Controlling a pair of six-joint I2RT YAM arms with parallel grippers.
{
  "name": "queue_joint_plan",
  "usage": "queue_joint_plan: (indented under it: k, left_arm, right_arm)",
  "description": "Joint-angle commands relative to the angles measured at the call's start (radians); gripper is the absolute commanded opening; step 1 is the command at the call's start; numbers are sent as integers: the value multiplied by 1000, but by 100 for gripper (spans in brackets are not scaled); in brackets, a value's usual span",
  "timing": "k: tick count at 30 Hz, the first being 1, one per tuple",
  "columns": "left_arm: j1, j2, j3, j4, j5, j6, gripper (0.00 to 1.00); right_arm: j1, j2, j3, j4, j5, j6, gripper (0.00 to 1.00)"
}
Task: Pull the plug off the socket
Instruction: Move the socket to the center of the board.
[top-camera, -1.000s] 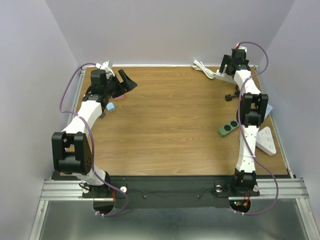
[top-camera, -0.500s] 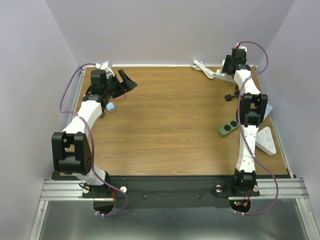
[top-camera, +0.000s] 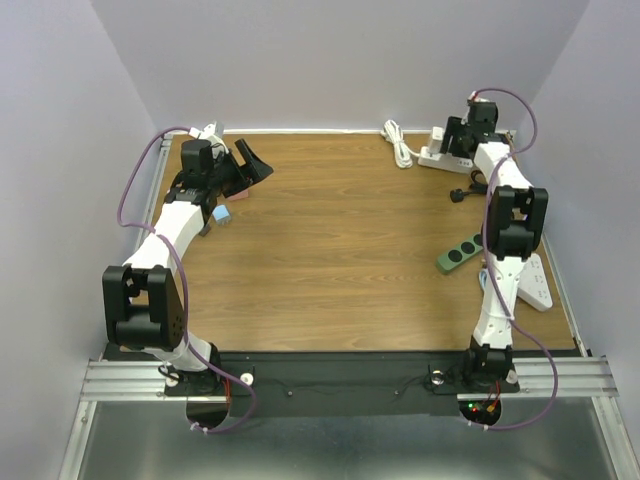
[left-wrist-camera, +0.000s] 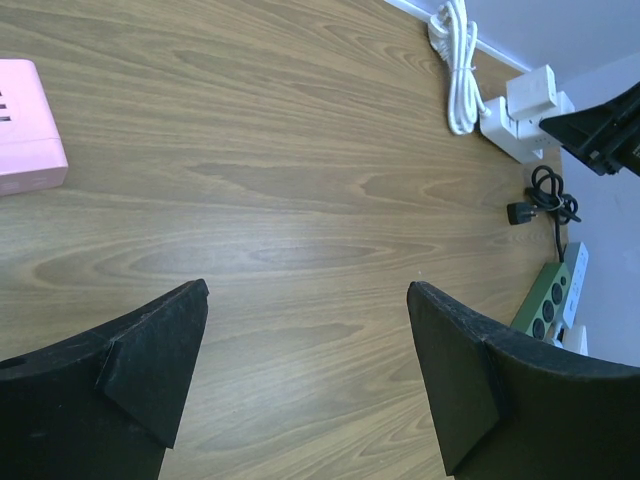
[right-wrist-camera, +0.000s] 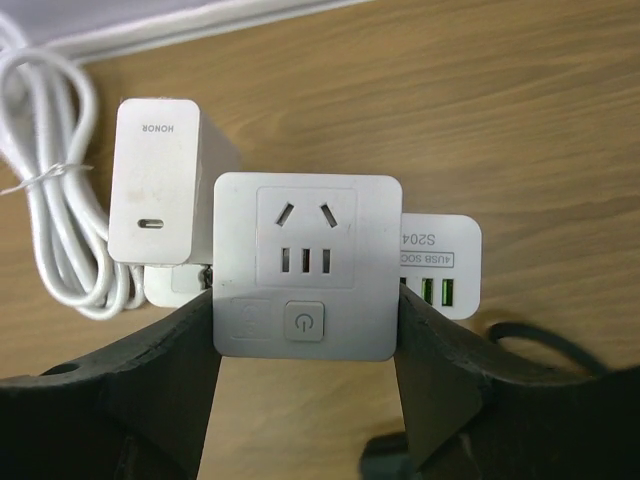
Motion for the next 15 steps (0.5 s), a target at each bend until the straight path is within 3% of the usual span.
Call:
queue_joint_plan:
  k: [1, 5, 15]
  left_arm:
    - [-3, -27, 48, 25, 2, 4, 92]
    - [-3, -12, 54, 25, 8, 1, 91]
    - [-3, 40, 25, 23, 26, -2, 90]
  right_arm:
    - [115, -131, -108, 8, -301, 30, 1]
    - [209, -165, -193, -3, -349, 21, 0]
    - [511, -346, -590, 7, -158, -112, 0]
